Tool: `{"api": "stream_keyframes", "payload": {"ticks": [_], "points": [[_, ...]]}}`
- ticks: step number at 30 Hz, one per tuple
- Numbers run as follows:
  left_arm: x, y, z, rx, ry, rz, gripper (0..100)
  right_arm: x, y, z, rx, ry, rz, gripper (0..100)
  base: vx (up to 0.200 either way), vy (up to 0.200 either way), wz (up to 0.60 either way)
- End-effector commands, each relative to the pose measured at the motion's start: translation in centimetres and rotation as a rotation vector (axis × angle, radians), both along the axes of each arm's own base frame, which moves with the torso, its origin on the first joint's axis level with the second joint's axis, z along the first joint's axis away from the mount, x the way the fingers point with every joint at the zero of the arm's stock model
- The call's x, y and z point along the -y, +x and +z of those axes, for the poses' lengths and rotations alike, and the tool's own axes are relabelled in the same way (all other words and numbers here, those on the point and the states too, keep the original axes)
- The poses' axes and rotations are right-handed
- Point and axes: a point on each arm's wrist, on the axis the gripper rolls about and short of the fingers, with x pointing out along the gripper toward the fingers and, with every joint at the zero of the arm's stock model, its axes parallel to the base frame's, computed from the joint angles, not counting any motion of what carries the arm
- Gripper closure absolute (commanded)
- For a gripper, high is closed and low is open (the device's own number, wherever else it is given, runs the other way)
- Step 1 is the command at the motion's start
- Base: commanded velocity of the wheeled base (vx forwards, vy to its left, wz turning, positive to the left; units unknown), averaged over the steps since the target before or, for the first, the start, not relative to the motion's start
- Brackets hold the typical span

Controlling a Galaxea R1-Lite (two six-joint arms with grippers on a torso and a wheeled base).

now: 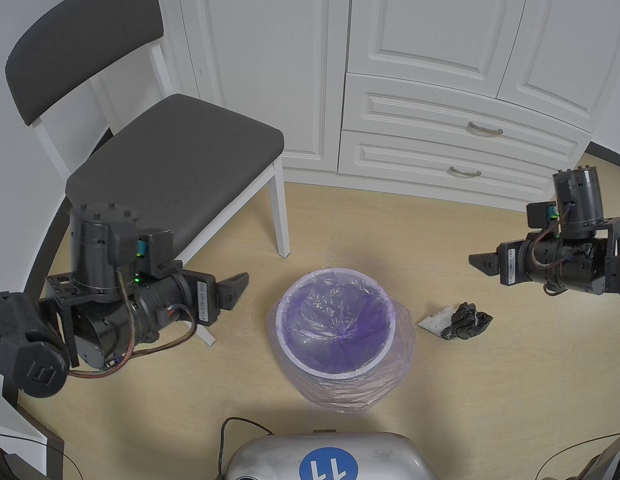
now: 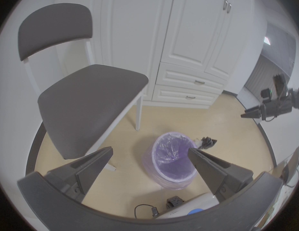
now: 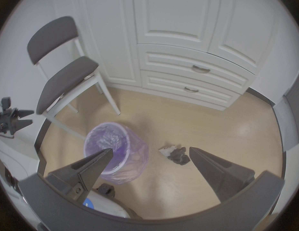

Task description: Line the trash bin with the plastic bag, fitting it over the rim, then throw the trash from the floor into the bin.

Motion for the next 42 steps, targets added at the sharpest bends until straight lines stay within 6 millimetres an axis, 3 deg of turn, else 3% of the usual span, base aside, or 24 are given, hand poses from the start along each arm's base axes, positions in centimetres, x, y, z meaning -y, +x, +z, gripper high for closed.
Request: {"api": "stream_keyframes", "payload": {"ticks": [1, 6, 14, 20, 22, 25, 34, 42], "points": [[-2.6, -1.3, 1.5, 0.039, -0.07, 0.078, 0, 3.1, -0.2, 0.6, 0.02, 0.027, -0.126, 0, 0.0, 0.0, 0.0], [-4.2, -1.8, 1.0, 0.036, -0.078, 0.126, 0, 5.0, 1.0, -0.2, -0.009, 0.021, -0.206, 0, 0.0, 0.0, 0.0], [-4.3, -2.0, -0.2, -0.024, -0.12, 0.135, 0, 5.7, 3.4, -3.3, -0.111, -0.002, -0.237, 0, 0.0, 0.0, 0.0], [-4.5, -2.3, 0.3, -0.005, -0.128, 0.132, 0, 6.7, 6.6, -8.7, -0.277, -0.032, -0.263, 0, 0.0, 0.0, 0.0], [-4.5, -2.4, 0.4, -0.001, -0.131, 0.132, 0, 6.7, 7.0, -9.3, -0.295, -0.03, -0.258, 0, 0.0, 0.0, 0.0], [-4.6, -2.4, 0.6, 0.007, -0.134, 0.133, 0, 7.2, 9.0, -12.6, -0.386, -0.002, -0.24, 0, 0.0, 0.0, 0.0], [-4.5, -2.3, 0.7, 0.014, -0.119, 0.123, 0, 8.6, 12.4, -18.2, -0.39, 0.05, -0.227, 0, 0.0, 0.0, 0.0], [-4.4, -2.1, 0.6, 0.013, -0.113, 0.123, 0, 8.2, 18.4, -18.4, -0.318, -0.021, -0.133, 0, 0.0, 0.0, 0.0]]}}
